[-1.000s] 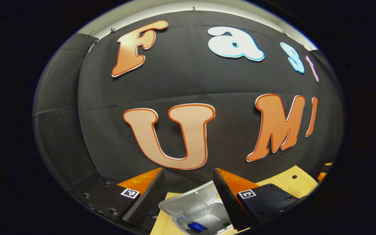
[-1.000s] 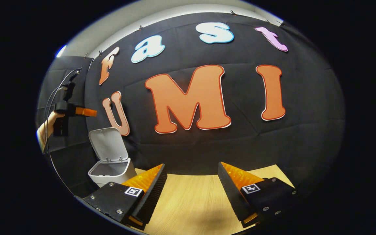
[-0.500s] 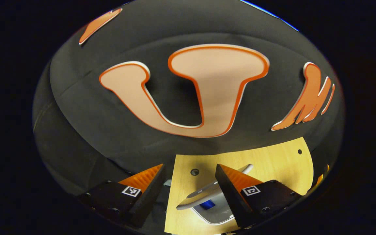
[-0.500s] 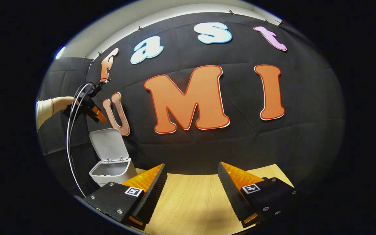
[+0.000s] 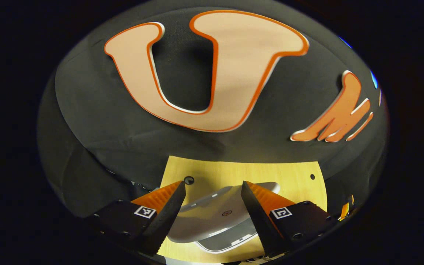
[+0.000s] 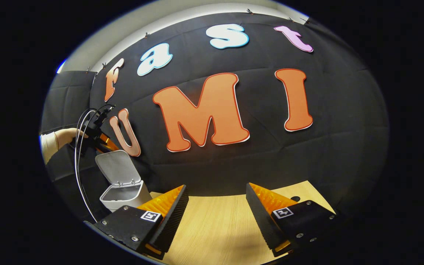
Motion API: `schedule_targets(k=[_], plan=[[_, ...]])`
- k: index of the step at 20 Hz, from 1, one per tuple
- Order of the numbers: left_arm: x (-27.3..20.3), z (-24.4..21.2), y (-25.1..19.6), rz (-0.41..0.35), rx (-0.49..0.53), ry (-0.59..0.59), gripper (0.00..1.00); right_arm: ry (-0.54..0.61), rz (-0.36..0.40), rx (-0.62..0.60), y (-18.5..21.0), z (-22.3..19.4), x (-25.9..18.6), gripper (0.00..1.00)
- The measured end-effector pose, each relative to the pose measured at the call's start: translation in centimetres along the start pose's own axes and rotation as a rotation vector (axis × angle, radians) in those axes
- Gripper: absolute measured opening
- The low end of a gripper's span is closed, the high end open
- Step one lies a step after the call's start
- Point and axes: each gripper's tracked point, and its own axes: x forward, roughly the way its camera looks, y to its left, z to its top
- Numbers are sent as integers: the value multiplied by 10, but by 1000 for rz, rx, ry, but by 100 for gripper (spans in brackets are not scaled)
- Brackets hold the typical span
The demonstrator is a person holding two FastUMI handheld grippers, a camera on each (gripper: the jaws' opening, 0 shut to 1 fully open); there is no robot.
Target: Press the lid of the desktop garbage bin to open it, pick up the crumpled paper on the desktop and throw it into the bin, then pick up the pop can on the desktop and drop it into the bin, and finally close the garbage bin lid.
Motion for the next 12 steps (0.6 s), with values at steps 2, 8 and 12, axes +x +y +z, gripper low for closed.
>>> schedule_targets(k=[2, 8, 12], plan=[[-4, -18, -12, -25, 25, -3, 98, 9, 20, 10, 7, -3, 3, 94], [18, -93, -42, -26, 38, -67, 98, 34, 56, 20, 17, -10, 5, 94], [35, -139, -49, -11, 71, -51, 98, 45, 59, 22, 16, -12, 2, 94]])
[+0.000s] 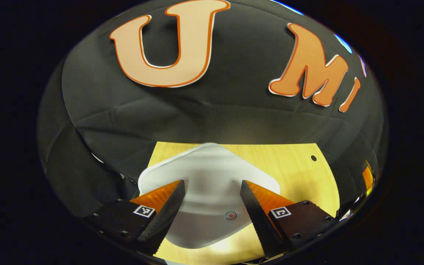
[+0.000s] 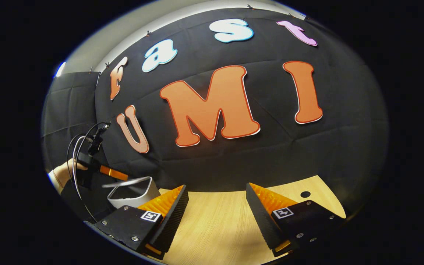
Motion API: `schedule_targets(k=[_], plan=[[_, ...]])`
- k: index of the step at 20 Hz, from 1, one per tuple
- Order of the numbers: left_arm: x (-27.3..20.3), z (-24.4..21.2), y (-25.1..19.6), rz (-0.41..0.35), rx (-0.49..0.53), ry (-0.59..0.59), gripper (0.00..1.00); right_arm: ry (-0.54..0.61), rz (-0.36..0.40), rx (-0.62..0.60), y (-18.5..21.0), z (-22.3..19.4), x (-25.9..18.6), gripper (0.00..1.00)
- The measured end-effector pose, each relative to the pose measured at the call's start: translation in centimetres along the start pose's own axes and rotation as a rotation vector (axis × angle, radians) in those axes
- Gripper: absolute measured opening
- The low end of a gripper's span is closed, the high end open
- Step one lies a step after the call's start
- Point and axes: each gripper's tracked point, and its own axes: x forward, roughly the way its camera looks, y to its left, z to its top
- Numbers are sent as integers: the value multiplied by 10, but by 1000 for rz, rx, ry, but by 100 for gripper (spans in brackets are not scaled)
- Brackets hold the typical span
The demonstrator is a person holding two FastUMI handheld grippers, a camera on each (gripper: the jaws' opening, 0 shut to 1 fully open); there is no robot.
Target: Press the lid of the desktop garbage bin to open it, pick up the crumpled paper on the desktop and throw it into the bin, then pick up the pop can on the desktop and drop it into the bin, and finally close the garbage bin lid.
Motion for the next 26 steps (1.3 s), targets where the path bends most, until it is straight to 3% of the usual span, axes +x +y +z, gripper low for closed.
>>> schedule_targets(k=[4, 13, 18, 22, 26], plan=[[4, -25, -9, -2, 36, 46, 98, 7, 14, 19, 4, 0, -1, 94], [2, -41, -13, -33, 167, 20, 99, 38, 47, 32, 16, -7, 4, 94], [-1, -42, -17, -55, 154, -37, 98, 43, 58, 32, 20, -7, 4, 94], [-1, -39, -15, -28, 154, -47, 98, 25, 28, 32, 11, 0, 1, 94], [-11, -12, -18, 6, 118, -167, 98, 0, -14, 26, -2, 12, -6, 94]])
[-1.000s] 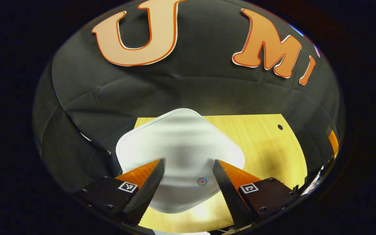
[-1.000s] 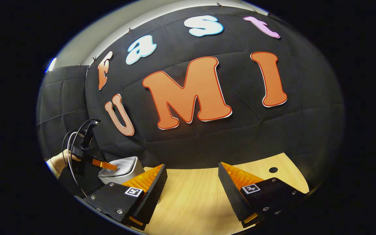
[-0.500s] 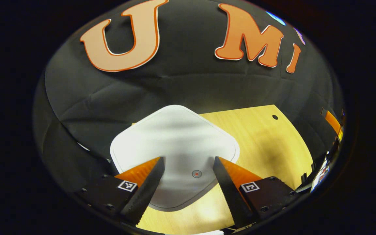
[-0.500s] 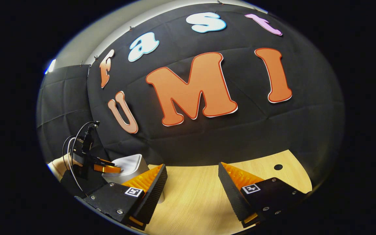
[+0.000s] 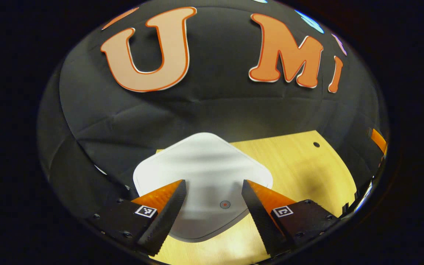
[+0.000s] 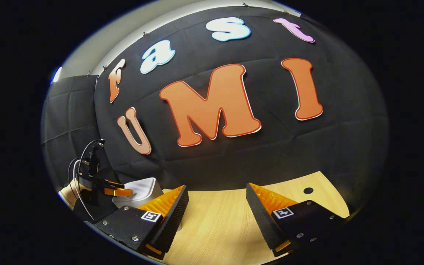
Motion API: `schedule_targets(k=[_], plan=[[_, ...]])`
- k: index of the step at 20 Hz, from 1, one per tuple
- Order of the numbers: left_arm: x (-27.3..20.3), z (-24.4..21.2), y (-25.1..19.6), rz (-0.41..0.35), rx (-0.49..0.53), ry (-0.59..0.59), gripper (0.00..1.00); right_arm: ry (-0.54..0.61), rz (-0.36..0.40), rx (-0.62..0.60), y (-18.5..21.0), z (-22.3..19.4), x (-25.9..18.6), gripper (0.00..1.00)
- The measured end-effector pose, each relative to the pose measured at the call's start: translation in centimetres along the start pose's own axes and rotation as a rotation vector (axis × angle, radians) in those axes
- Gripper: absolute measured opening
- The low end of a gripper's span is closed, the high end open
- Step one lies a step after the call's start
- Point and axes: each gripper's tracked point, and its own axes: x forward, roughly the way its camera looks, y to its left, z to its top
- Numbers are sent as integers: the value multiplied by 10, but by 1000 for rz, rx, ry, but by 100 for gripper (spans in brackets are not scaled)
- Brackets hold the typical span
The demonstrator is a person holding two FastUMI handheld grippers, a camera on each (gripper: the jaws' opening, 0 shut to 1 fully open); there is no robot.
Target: Press the lid of the desktop garbage bin to open it, pick up the crumpled paper on the desktop and throw it into the bin, then pick up the pop can on the desktop and drop it into the bin, and finally close the garbage bin lid.
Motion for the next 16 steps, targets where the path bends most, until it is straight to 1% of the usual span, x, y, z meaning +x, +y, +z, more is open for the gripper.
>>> schedule_targets(k=[3, 6, 10, 13, 15, 16], plan=[[-20, 40, -25, -28, -10, -122, 98, -27, -40, -34, -8, 13, -6, 94], [-53, 81, -61, -82, 1, -260, 98, -55, -72, -67, -10, 25, -15, 94], [-97, 114, -111, -136, 7, -417, 97, -92, -140, -155, -14, 33, -34, 94], [-126, 133, -139, -182, -49, -560, 96, -115, -201, -222, -21, 35, -52, 94], [-135, 127, -149, -201, -99, -599, 95, -133, -227, -226, -23, 35, -63, 94], [-153, 129, -146, -199, -118, -617, 95, -138, -237, -218, -25, 33, -67, 94]])
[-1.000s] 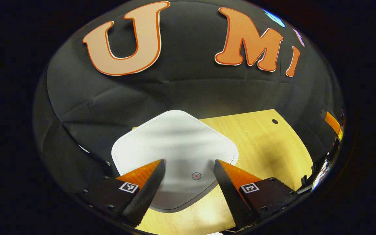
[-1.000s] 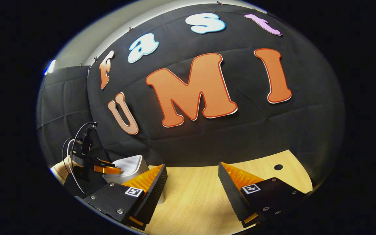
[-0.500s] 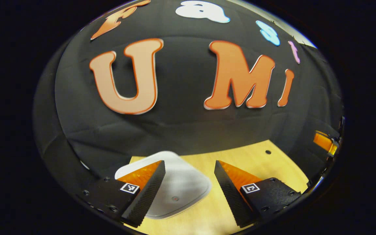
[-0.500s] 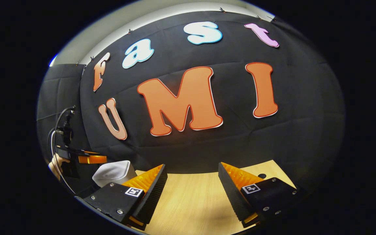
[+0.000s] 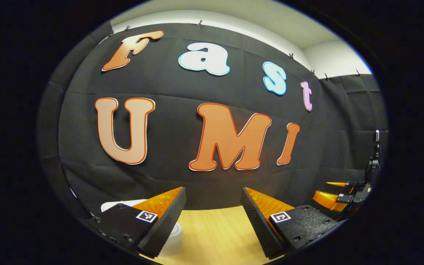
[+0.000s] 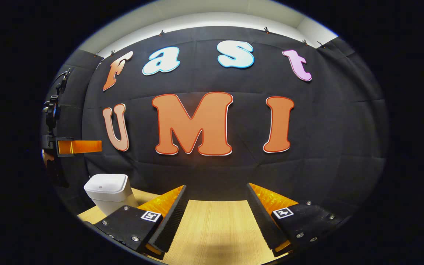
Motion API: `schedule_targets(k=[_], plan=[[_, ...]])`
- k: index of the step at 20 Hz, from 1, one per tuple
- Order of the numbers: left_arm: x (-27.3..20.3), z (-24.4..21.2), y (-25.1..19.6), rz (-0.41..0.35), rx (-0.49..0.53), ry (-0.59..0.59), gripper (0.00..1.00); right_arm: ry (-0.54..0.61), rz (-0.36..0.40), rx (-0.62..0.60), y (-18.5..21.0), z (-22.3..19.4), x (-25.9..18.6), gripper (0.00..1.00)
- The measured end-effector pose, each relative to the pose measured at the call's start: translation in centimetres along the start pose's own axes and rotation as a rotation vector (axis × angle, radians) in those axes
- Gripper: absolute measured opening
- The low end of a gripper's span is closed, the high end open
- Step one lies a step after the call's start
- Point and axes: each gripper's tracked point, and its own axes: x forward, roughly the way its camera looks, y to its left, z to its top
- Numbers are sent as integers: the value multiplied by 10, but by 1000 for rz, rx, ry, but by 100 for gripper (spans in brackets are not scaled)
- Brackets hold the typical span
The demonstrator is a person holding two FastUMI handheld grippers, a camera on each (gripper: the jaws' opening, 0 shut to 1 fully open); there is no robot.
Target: Press the lid of the desktop garbage bin to open it, pick up the crumpled paper on the desktop and throw it into the bin, then pick up the pop can on the desktop and drop it into the bin, and finally close the garbage bin lid.
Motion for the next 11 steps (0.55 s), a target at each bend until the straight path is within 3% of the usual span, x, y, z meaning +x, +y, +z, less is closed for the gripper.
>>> schedule_targets(k=[5, 11], plan=[[-23, -13, 1, 67, -10, -62, 95, 11, -39, -20, -5, -16, -14, 94], [-27, -32, 1, 95, -45, -52, 95, 31, -31, -5, 0, -23, -17, 94]])
